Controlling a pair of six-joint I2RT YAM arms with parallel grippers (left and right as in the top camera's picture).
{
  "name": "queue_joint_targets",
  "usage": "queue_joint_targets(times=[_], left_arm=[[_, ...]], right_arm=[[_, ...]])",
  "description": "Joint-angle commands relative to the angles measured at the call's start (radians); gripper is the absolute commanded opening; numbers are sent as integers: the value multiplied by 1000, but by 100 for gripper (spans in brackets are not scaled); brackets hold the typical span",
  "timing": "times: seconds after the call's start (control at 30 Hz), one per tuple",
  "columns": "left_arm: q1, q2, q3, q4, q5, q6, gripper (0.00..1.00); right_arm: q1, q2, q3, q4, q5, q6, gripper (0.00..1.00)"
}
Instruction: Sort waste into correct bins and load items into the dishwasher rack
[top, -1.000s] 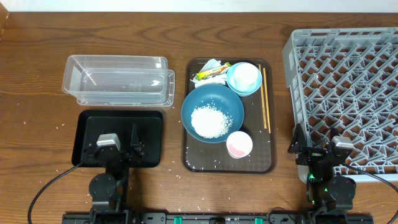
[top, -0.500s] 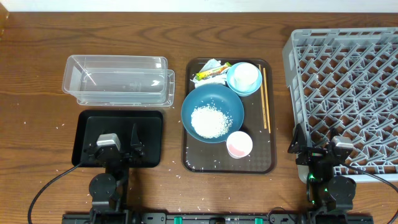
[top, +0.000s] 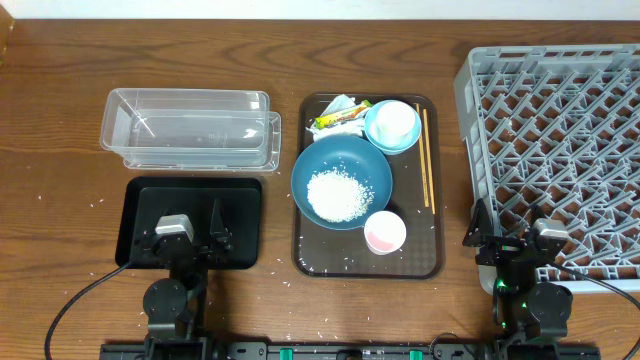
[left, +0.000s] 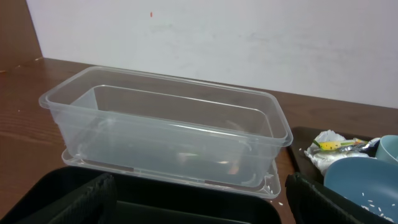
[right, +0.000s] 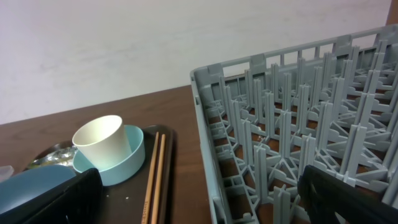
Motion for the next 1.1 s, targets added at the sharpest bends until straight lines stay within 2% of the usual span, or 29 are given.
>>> queue_joint_targets(times=[0.0, 0.17, 0.3, 0.4, 0.53, 0.7, 1.07], left_arm=[[5, -6, -22, -34, -16, 6, 89], [5, -6, -22, -30, 32, -31, 89], [5, -5, -22, -7, 302, -220, 89], [5, -5, -22, 1, 394, -309, 90], [5, -5, -22, 24, 415, -527, 89], [5, -5, -22, 39, 415, -691, 89], [5, -5, -11, 211, 358, -708, 89]], right_arm=[[10, -10, -1, -4, 14, -10, 99], [10, -10, -1, -4, 14, -10, 99], [10, -10, -1, -4, 14, -10, 99], [10, -10, -1, -4, 14, -10, 99], [10, -10, -1, -4, 14, -10, 99], [10, -10, -1, -4, 14, -10, 99], [10, -10, -1, -4, 14, -10, 99]])
